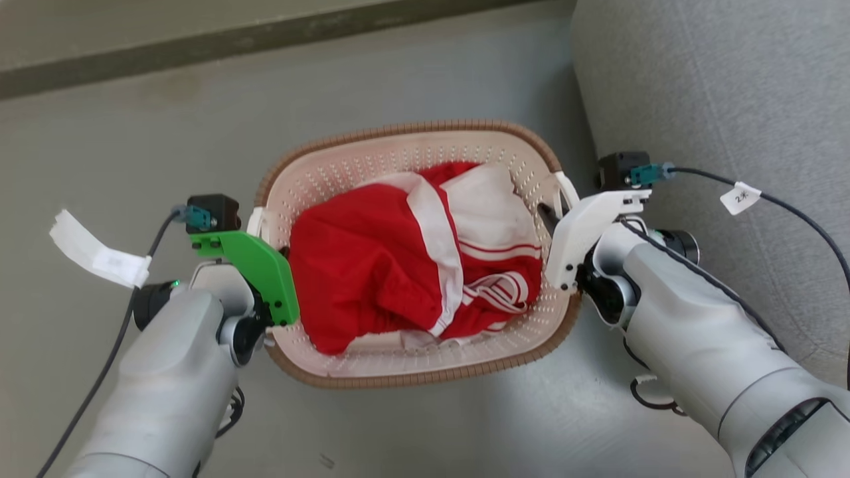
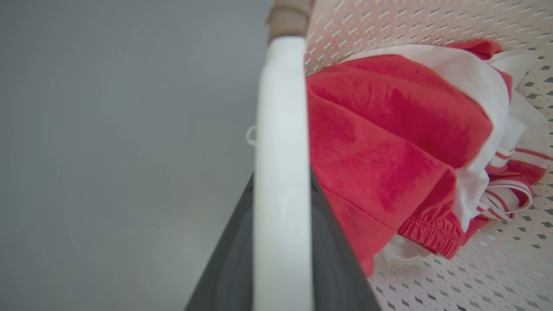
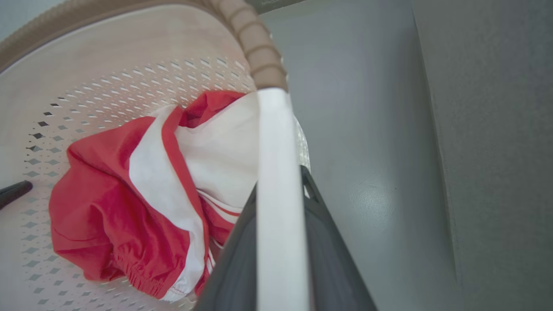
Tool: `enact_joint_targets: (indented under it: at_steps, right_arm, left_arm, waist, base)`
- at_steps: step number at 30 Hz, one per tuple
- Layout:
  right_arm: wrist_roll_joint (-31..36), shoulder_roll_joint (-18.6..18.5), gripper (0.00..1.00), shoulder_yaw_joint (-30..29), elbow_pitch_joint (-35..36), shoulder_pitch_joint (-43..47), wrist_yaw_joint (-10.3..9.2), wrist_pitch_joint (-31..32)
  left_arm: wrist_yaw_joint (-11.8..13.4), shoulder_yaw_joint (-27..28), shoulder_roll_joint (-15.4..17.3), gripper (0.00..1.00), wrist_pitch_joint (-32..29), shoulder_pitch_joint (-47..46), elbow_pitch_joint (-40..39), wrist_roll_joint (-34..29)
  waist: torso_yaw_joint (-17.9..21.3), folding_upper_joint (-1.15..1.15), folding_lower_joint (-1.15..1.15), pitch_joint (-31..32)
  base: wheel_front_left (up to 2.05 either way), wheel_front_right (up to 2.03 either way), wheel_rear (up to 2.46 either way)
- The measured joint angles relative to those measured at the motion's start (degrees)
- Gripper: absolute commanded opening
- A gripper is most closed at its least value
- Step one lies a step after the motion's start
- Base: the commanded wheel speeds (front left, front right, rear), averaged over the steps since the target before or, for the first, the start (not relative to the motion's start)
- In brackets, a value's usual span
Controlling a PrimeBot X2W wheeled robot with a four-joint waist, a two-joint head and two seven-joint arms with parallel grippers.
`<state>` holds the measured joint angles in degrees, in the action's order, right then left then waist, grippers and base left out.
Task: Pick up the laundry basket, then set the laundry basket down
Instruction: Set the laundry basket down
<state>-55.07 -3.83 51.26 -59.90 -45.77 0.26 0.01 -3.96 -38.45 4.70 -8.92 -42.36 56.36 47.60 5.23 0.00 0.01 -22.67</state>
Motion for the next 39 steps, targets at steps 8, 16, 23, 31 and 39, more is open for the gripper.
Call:
enact_joint_targets:
  at_steps: [8,16,23,31,39]
  right_arm:
    - [0.2,-0.2,0.0,0.0,0.3,-3.1,-0.88,-1.5]
    - [0.6,-0.3,0.0,0.1,0.9,-6.8,-1.22,-3.3]
    - [0.6,-0.3,0.0,-0.4,0.9,-8.6,-1.44,-4.6]
    - [0.6,-0.4,0.0,-0.5,0.9,-11.6,-1.44,-6.5]
    - [0.6,-0.4,0.0,-0.6,0.9,-13.6,-1.42,-8.7]
  left_arm:
    - [0.0,0.1,0.4,0.0,1.1,-3.1,-0.8,-0.6]
    - [-0.1,1.4,1.2,0.0,2.5,-6.3,-1.3,-0.9]
    - [-0.6,1.4,1.5,0.0,3.0,-9.1,-1.2,-1.2]
    - [-0.6,1.5,1.7,0.0,4.0,-12.5,-1.2,-2.0]
    - [-1.1,1.6,2.1,0.0,6.2,-14.6,-1.0,-2.3]
  waist:
    - [-0.4,0.0,0.0,-5.7]
    - [-0.9,0.0,0.0,-11.3]
    - [-1.3,0.0,0.01,-16.0]
    - [-1.6,0.0,0.0,-21.1]
    - [-1.8,0.0,0.0,-25.9]
  base:
    - [0.0,0.0,0.0]
    - [0.0,0.0,0.0]
    - [0.0,0.0,0.0]
    - [0.0,0.0,0.0]
    - [0.0,0.0,0.0]
